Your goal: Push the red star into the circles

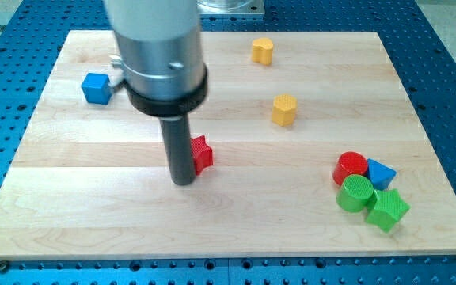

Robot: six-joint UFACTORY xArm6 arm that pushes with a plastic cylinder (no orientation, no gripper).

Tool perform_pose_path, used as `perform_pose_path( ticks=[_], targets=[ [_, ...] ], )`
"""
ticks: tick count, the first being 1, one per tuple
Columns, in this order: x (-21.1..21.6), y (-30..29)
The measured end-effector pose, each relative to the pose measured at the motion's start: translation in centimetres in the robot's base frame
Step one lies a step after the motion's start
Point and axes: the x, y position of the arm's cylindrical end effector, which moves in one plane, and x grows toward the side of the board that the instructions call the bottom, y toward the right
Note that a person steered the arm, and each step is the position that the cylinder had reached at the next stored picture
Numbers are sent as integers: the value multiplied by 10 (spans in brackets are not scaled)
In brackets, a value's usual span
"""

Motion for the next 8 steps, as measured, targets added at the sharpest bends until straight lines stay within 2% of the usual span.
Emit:
perform_pose_path(
  ticks=[1,2,3,4,5,6,7,8],
  targets=[
    [-12,-77],
    [-32,-47],
    [-30,25],
    [-59,45],
    [-37,76],
    [9,130],
    [-5,132],
    [9,168]
  ],
)
